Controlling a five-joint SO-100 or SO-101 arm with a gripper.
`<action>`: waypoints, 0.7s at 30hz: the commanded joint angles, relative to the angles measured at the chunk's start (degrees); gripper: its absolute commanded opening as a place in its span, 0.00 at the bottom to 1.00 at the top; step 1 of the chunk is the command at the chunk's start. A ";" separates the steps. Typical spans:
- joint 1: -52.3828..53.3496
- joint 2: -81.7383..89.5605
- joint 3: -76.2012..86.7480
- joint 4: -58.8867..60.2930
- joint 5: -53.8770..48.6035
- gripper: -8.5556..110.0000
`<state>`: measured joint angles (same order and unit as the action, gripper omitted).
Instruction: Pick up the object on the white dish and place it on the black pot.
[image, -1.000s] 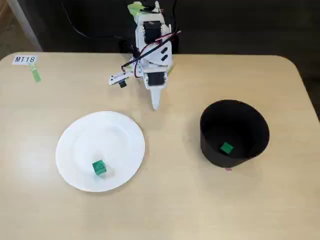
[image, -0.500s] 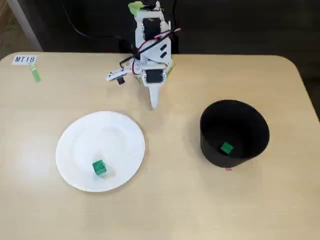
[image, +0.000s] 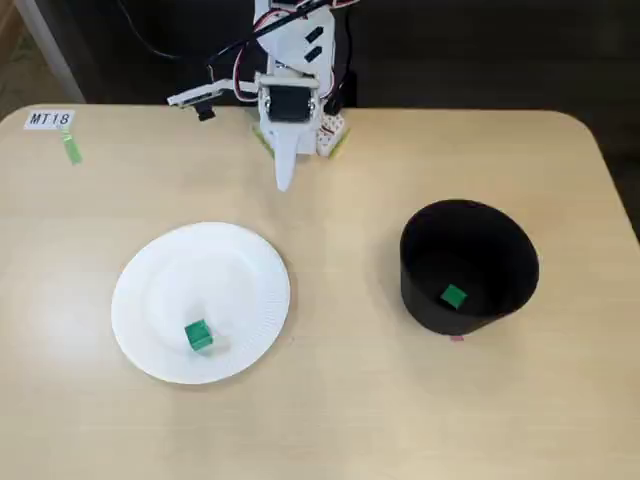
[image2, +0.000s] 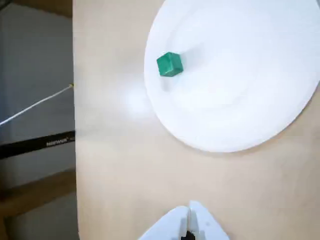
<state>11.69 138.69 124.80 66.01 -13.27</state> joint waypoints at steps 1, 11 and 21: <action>1.76 -3.52 -3.25 -3.43 1.58 0.07; 1.14 -28.21 -18.02 -4.13 19.69 0.07; 4.48 -37.88 -24.79 -1.49 36.56 0.07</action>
<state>14.94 100.81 103.36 63.72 20.74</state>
